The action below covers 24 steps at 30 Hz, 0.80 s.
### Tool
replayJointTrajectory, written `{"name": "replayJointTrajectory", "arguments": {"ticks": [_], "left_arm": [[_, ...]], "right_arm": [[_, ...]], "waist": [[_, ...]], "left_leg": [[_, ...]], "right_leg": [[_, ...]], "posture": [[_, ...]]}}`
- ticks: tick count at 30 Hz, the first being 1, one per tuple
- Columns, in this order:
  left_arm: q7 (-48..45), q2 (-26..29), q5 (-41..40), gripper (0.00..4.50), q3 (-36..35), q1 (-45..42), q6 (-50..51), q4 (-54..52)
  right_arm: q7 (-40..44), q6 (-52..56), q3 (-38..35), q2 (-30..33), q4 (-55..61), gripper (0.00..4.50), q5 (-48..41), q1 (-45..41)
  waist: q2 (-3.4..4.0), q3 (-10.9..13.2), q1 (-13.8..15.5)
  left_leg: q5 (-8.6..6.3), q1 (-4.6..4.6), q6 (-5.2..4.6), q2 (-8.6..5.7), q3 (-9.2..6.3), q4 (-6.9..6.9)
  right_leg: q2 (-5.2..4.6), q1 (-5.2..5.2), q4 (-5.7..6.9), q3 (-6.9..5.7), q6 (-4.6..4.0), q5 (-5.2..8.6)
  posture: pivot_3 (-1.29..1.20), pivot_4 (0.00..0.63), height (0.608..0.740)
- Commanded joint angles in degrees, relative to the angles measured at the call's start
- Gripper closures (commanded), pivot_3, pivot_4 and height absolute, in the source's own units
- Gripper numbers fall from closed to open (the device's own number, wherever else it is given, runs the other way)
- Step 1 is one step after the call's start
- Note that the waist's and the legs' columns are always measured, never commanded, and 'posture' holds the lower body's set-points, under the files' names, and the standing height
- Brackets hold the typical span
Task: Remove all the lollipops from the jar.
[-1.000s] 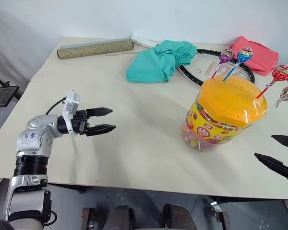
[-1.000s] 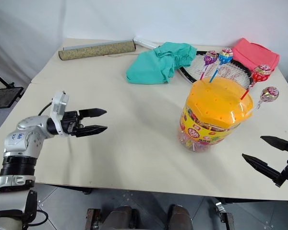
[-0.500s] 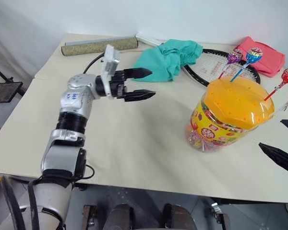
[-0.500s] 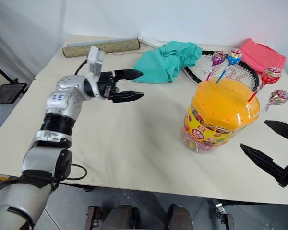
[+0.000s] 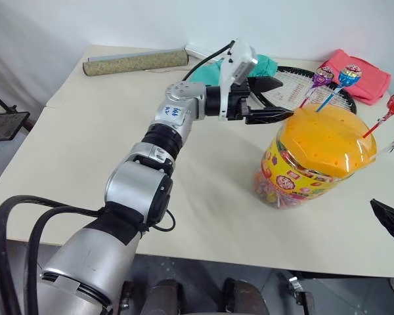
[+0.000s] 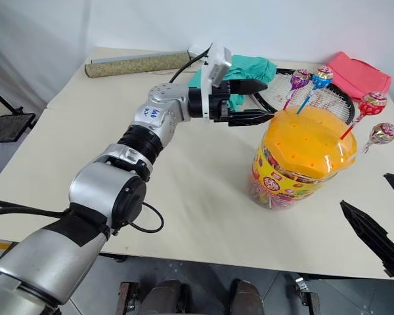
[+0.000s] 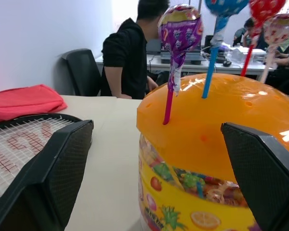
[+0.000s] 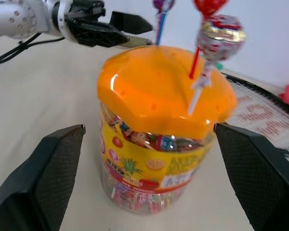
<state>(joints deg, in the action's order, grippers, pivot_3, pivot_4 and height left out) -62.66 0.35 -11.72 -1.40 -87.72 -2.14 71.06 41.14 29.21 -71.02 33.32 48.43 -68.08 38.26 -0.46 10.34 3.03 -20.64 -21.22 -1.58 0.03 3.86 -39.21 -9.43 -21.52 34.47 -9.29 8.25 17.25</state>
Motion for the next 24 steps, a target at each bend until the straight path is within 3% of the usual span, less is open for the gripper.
{"name": "replayJointTrajectory", "arguments": {"ticks": [1, 7, 8, 11, 21, 23, 24], "left_arm": [[4.2, -1.8, 0.9, 0.0, -1.5, -3.6, -1.0, 0.9], [7.1, -3.8, 1.7, 0.0, -2.7, -5.5, -0.8, 2.2], [7.5, -4.1, 1.6, 0.19, -3.2, -5.7, -1.1, 2.2], [6.6, -4.6, 1.5, 0.89, -4.0, -6.2, -0.2, 2.1], [4.4, -4.6, -0.3, 4.0, -7.5, -7.1, 1.9, 1.1], [5.4, -4.1, -1.1, 4.48, -8.9, -8.2, 2.7, 0.9], [6.0, -3.8, -1.3, 4.48, -9.4, -8.8, 3.1, 0.9]], "right_arm": [[-1.3, -3.7, -1.7, -1.7, 2.3, 0.03, -0.6, 2.3], [-2.7, -7.2, -0.8, -4.7, 3.9, 0.03, -0.2, 5.8], [-2.8, -7.7, -0.6, -5.1, 3.9, 0.01, -0.1, 6.3], [-3.0, -9.2, -0.3, -6.1, 4.0, 0.0, 0.2, 7.6], [-3.4, -12.6, 0.0, -5.3, 4.2, 0.0, -1.1, 10.1], [-3.4, -12.8, -0.1, -4.3, 3.6, 0.0, -1.5, 10.0], [-3.4, -12.8, -0.1, -3.7, 3.2, 0.0, -1.4, 9.8]], "waist": [[0.0, 0.0, 0.0], [0.0, 0.0, 0.1], [0.0, 0.0, 0.1], [0.0, 0.0, 0.1], [0.0, 0.0, 0.0], [0.01, 0.0, 0.0], [0.0, 0.0, 0.0]], "left_leg": [[0.0, 0.0, -0.01, 0.0, 0.0, 0.0], [-0.02, -0.01, -0.03, 0.0, 0.01, 0.0], [-0.02, -0.01, -0.03, 0.0, 0.01, 0.0], [-0.02, -0.01, -0.04, -0.01, 0.03, 0.0], [-0.03, 0.0, -0.05, -0.01, 0.04, 0.0], [-0.03, 0.0, -0.05, -0.01, 0.05, 0.0], [-0.03, 0.0, -0.05, -0.01, 0.06, 0.0]], "right_leg": [[0.0, 0.0, 0.0, 0.0, 0.0, 0.0], [0.0, 0.0, -0.04, 0.01, 0.02, -0.01], [0.0, 0.0, -0.04, 0.01, 0.02, -0.01], [0.0, 0.0, -0.05, 0.02, 0.03, -0.01], [0.0, -0.01, -0.05, 0.04, 0.03, -0.02], [0.0, -0.01, -0.05, 0.05, 0.03, -0.02], [0.0, -0.01, -0.05, 0.06, 0.03, -0.02]], "posture": [[0.0, 0.15, 0.74], [0.0, 0.15, 0.74], [0.0, 0.15, 0.74], [0.0, 0.15, 0.74], [0.0, 0.15, 0.74], [0.0, 0.15, 0.74], [0.0, 0.15, 0.74]]}}
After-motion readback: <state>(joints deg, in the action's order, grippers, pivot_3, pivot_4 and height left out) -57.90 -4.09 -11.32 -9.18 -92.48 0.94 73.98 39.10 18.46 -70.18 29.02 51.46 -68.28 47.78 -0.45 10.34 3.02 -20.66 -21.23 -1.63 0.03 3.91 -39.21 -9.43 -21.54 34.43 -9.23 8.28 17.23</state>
